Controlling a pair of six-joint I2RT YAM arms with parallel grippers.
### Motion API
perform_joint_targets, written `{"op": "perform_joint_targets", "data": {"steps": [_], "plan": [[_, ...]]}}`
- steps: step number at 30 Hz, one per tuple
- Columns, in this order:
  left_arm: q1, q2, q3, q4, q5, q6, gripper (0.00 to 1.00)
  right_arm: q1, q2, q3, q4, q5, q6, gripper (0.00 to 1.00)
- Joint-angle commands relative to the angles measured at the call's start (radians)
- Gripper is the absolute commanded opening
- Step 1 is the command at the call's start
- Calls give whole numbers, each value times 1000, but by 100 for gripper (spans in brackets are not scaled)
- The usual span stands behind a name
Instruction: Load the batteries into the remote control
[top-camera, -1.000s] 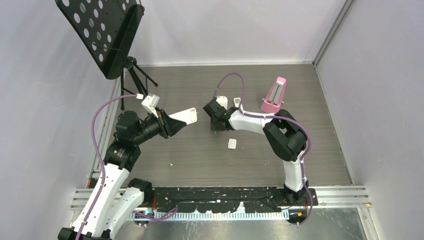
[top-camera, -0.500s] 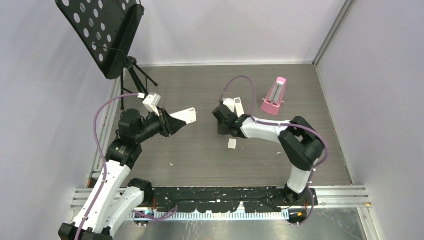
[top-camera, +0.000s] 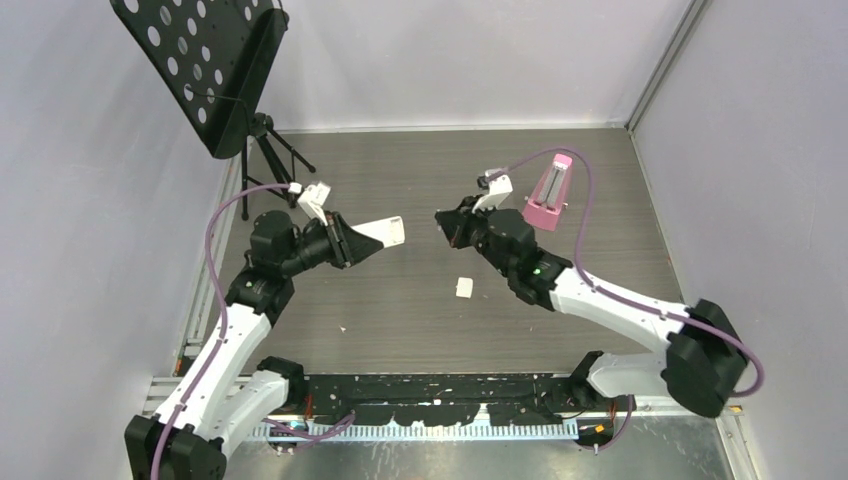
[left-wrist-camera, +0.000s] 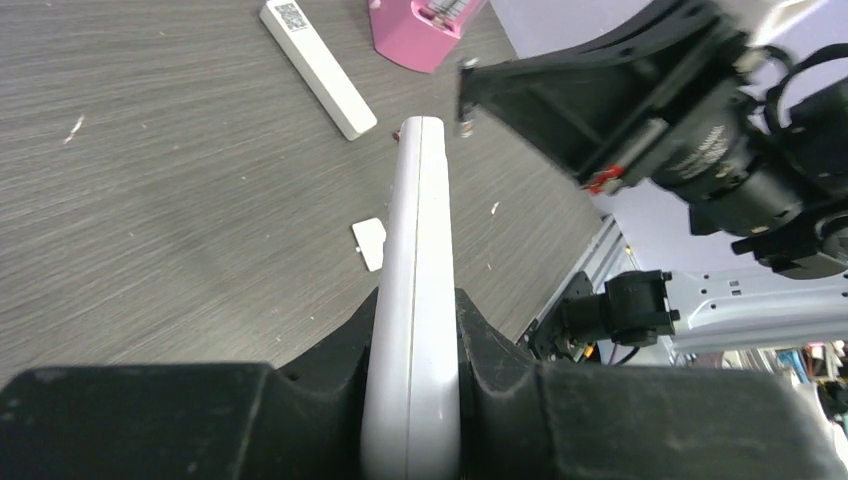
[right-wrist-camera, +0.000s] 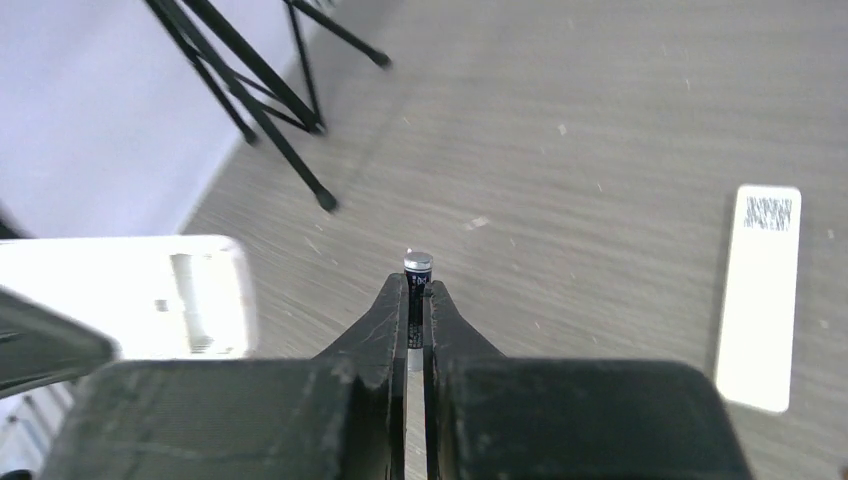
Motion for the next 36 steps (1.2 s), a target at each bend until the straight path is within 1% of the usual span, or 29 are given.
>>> {"op": "perform_joint_targets", "data": {"steps": [1, 8, 12, 14, 18, 23, 25, 26, 29, 31, 32, 33, 34, 36], "plan": [[0, 31, -3, 162, 96, -57, 0, 3, -129, -45, 205, -59, -59, 1], [-7, 85, -8, 296, 205, -138, 0, 4, -237, -71, 273, -163, -69, 2], [-22, 102, -2, 311, 226, -145, 0, 4, -264, -94, 334, -228, -73, 2], [-23, 103, -2, 313, 225, -144, 0, 3, -271, -103, 353, -235, -75, 3], [-23, 96, -2, 310, 223, -140, 0, 4, -285, -84, 276, -221, -63, 3], [-23, 80, -2, 293, 211, -131, 0, 4, -296, -99, 258, -185, -45, 2], [-23, 76, 1, 277, 197, -123, 0, 4, -290, -69, 178, -111, -20, 1], [-23, 74, 4, 265, 189, -117, 0, 3, -281, -44, 105, -51, 6, 0], [-23, 66, 8, 238, 165, -103, 0, 3, -224, 35, -152, 209, 116, 0], [-23, 62, 6, 234, 154, -99, 0, -6, -167, 87, -395, 414, 277, 0], [-23, 60, 5, 233, 150, -99, 0, -19, -138, 105, -521, 491, 397, 0], [-23, 60, 5, 232, 148, -99, 0, -37, -115, 111, -624, 527, 512, 0], [-23, 61, 5, 229, 147, -100, 0, -50, -97, 97, -696, 530, 580, 0], [-23, 61, 4, 222, 146, -99, 0, -55, -73, 60, -746, 529, 705, 0]]}}
